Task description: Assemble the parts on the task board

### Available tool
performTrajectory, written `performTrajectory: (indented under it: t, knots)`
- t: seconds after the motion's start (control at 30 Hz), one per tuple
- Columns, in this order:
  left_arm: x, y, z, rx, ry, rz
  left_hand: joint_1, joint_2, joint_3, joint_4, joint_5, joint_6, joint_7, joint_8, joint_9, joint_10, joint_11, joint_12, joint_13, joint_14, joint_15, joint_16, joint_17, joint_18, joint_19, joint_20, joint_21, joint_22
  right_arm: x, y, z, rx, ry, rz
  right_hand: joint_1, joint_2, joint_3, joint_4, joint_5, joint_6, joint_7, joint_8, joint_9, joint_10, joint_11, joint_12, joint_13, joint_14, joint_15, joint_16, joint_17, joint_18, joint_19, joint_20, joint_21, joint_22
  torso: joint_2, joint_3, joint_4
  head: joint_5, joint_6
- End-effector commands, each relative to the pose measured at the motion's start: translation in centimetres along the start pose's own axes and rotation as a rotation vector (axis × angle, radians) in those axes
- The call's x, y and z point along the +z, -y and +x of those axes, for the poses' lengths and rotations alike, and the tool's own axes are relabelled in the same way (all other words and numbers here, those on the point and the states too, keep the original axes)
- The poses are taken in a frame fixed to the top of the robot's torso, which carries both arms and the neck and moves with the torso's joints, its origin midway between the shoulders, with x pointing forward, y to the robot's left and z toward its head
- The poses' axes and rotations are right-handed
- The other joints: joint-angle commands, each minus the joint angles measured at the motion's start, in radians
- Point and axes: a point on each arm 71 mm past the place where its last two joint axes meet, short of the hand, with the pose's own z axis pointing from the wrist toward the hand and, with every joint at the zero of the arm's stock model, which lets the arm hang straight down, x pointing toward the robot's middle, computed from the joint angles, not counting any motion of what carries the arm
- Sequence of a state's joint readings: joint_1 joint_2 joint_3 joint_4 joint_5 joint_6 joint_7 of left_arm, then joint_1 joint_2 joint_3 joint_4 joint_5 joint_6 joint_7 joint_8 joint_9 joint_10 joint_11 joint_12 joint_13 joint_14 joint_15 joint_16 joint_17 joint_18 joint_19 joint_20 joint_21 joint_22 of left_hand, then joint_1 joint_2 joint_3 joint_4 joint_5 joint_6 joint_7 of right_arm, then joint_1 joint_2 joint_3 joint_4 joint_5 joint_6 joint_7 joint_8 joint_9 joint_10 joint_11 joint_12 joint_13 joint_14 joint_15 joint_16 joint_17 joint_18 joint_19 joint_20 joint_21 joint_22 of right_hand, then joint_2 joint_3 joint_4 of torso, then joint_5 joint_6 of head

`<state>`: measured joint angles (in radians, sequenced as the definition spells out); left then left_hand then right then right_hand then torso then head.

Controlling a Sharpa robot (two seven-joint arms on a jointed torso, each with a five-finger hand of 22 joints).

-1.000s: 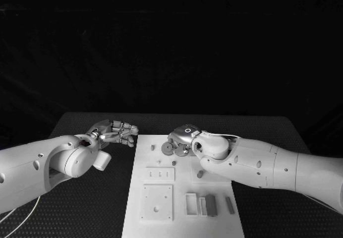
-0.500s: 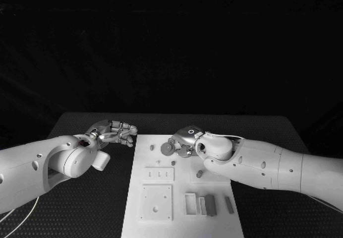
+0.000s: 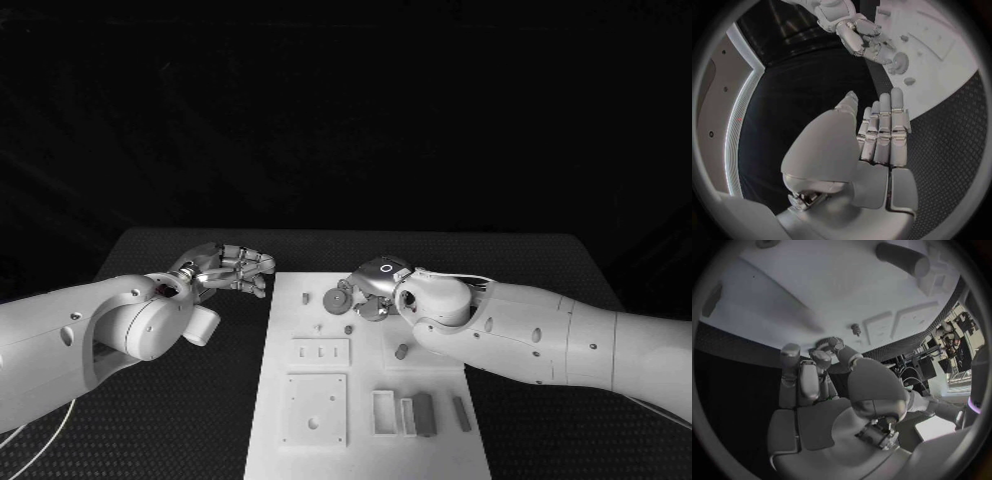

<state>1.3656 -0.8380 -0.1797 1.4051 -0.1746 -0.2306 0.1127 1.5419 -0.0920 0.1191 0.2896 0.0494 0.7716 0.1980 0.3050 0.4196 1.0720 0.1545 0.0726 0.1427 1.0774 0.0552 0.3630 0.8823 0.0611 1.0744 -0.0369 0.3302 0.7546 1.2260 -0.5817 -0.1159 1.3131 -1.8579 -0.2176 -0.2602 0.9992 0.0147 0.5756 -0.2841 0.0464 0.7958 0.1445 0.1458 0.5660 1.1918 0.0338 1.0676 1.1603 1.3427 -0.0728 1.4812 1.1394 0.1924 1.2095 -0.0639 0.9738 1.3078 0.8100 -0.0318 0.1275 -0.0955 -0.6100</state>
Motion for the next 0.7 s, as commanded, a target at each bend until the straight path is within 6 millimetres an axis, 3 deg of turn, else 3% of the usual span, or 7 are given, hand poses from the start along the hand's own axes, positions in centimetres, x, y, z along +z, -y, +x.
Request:
performTrajectory:
  t: [0.03,0.2,0.3,0.37,0.5,0.6,0.7]
  knots:
    - [0.0,0.1,0.1,0.002,-0.007,0.008,-0.007,-0.003,0.005,0.0,0.001,-0.008,0.016,-0.003,-0.001,-0.001,0.006,-0.006,0.0,0.008,0.002,-0.005,0.001,0.026,0.002,-0.006,-0.004,0.001,-0.2,0.5,-0.2,0.001,0.037,0.018,0.006,-0.006,-0.003,-0.005,0.002,0.003,-0.001,0.006,0.002,-0.001,-0.004,-0.001,0.001,-0.001,-0.004,-0.002,0.001,0.069,-0.001,-0.003,-0.001,0.018,-0.001,0.0005,0.0012,-0.001,0.001]
    - [-0.1,0.1,-0.2,0.002,0.001,0.009,-0.007,-0.003,0.005,0.0,0.001,-0.008,0.016,-0.003,-0.001,-0.001,0.006,-0.006,0.0,0.008,0.002,-0.005,0.002,0.026,0.002,-0.006,-0.004,0.001,-1.1,2.1,-1.6,0.041,0.144,0.028,-0.005,-0.034,-0.01,0.002,0.002,0.01,-0.001,0.012,0.003,0.002,-0.004,-0.001,0.0,0.001,-0.004,-0.002,0.001,0.069,0.003,-0.002,0.0,0.017,-0.001,-0.0003,-0.0018,-0.001,0.006]
    - [-0.1,0.0,-0.4,0.003,0.007,0.01,-0.007,-0.003,0.005,0.0,0.001,-0.008,0.016,-0.003,-0.001,-0.001,0.006,-0.006,0.0,0.008,0.002,-0.005,0.002,0.026,0.002,-0.006,-0.004,0.001,-1.8,3.6,-2.9,0.115,0.207,0.028,-0.011,-0.08,-0.005,0.016,0.001,0.019,-0.001,0.018,0.005,-0.003,-0.006,-0.007,-0.002,-0.019,-0.004,-0.015,-0.032,0.069,-0.002,-0.001,-0.007,0.014,-0.001,0.0003,-0.0034,-0.003,0.01]
    - [0.0,0.0,-0.5,0.004,0.011,0.012,-0.007,-0.004,0.005,0.0,0.001,-0.008,0.016,-0.002,0.0,-0.001,0.006,-0.005,0.0,0.008,0.002,-0.006,0.002,0.026,0.002,-0.006,-0.004,0.002,-2.2,4.4,-3.5,0.142,0.226,0.019,-0.01,-0.138,0.013,0.038,0.0,0.023,0.001,0.022,0.005,-0.031,-0.004,-0.023,-0.005,-0.078,-0.003,-0.049,-0.109,0.069,-0.024,0.005,-0.025,0.008,-0.002,0.0009,-0.0044,-0.004,0.011]
    - [0.0,0.0,-0.9,0.006,0.021,0.011,-0.006,-0.004,0.005,0.0,0.001,-0.006,0.015,-0.001,0.0,0.0,0.006,-0.005,0.0,0.008,0.002,-0.006,0.003,0.026,0.002,-0.006,-0.004,0.002,-3.1,6.8,-4.2,0.269,0.219,0.002,-0.01,-0.226,0.044,0.101,0.002,0.029,-0.001,0.03,0.006,-0.063,-0.003,-0.038,-0.007,-0.131,-0.003,-0.085,-0.165,0.069,-0.048,0.017,-0.045,0.004,-0.005,0.0032,-0.0079,-0.009,0.017]
    - [0.1,-0.1,-1.0,0.007,0.024,0.012,-0.006,-0.004,0.005,0.0,0.001,-0.006,0.015,-0.001,0.0,0.0,0.006,-0.005,0.0,0.008,0.002,-0.007,0.003,0.026,0.002,-0.005,-0.004,0.002,-3.8,8.1,-4.3,0.277,0.217,-0.02,-0.018,-0.255,0.058,0.153,0.003,0.028,0.005,0.031,0.006,-0.085,0.004,-0.045,-0.006,-0.146,0.003,-0.093,-0.167,0.069,-0.06,0.023,-0.052,0.004,-0.007,0.0058,-0.014,-0.009,0.019]
    - [0.2,-0.1,-1.1,0.007,0.025,0.015,-0.006,-0.004,0.006,0.0,0.001,-0.006,0.015,-0.001,0.0,0.001,0.006,-0.004,0.0,0.008,0.002,-0.007,0.003,0.026,0.001,-0.005,-0.004,0.002,-4.6,10.1,-4.4,0.313,0.206,0.002,-0.016,-0.273,0.059,0.182,0.002,0.028,0.006,0.034,0.007,-0.099,0.003,-0.048,-0.005,-0.159,0.003,-0.098,-0.168,0.069,-0.073,0.03,-0.058,0.006,-0.007,0.0093,-0.0198,-0.015,0.022]
